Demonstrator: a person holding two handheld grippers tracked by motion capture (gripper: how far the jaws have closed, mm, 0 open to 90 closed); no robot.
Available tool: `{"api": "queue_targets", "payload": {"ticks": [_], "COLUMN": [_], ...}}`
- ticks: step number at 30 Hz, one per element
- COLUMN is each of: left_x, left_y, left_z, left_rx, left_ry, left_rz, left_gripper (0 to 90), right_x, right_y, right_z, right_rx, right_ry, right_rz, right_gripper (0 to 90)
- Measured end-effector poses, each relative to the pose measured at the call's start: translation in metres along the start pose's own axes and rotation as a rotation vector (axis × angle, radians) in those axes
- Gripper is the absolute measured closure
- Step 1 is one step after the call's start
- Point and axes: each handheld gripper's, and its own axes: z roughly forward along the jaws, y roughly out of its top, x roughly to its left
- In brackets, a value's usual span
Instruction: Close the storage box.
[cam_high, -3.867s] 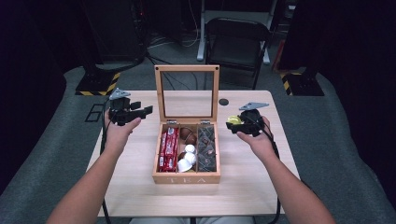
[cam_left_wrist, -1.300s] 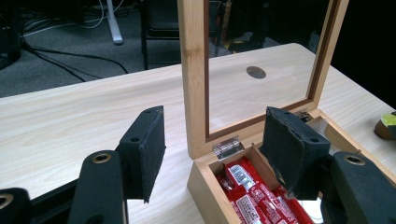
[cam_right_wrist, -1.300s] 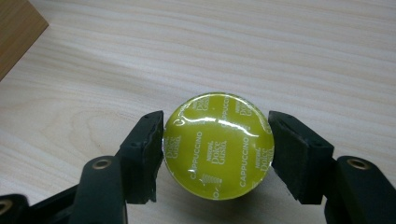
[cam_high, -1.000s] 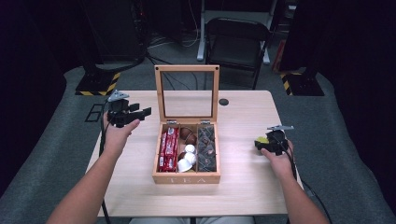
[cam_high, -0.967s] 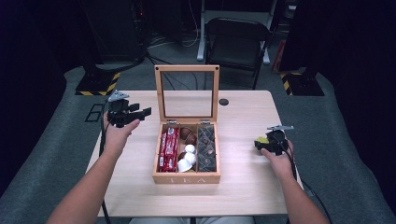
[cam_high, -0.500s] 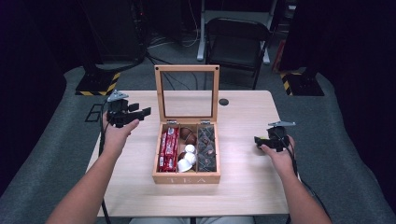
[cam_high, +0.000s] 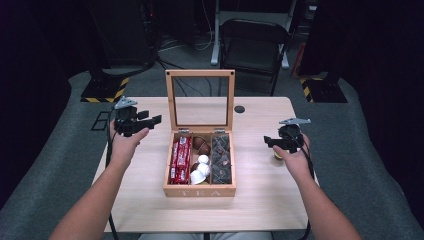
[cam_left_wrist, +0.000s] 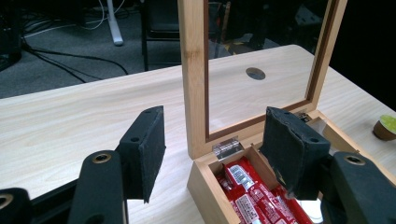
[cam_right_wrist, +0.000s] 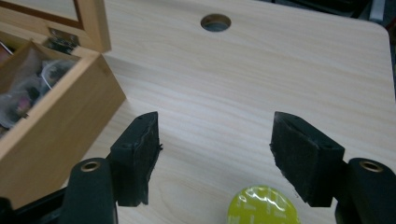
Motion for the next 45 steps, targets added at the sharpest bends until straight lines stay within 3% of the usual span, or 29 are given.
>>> {"api": "queue_targets", "payload": {"ticks": [12,19,27,34,37,45], "left_x": [0.001,0.001,0.002,0.003,0.004,0.005], "left_y": [0.000,0.000,0.000,0.000,0.000,0.000], "left_z": [-0.001,-0.001,-0.001,-0.002,-0.003,-0.004], "left_rx": [0.000,-0.001,-0.001,0.002,-0.002,-0.004], "left_ry": [0.001,-0.001,-0.003,-0.004,-0.002,0.000], "left_rz": [-0.001,-0.003,-0.006,-0.003,-0.007,-0.008], "left_gripper": [39.1,39.2,39.2,39.2,39.2,39.2], "right_x": [0.018,0.031,0.051,0.068,0.075,0.084], "right_y": [0.036,0.055,0.075,0.087,0.090,0.096], "right_z": [-0.005,-0.006,0.000,0.007,0.011,0.020], "right_rx": [-0.027,-0.050,-0.055,-0.049,-0.046,-0.045], "right_ry": [0.061,0.094,0.128,0.149,0.159,0.169], "right_rz": [-0.012,-0.045,-0.068,-0.106,-0.101,-0.122], "right_gripper": [34.0,35.3,35.7,35.7,35.7,35.7]}}
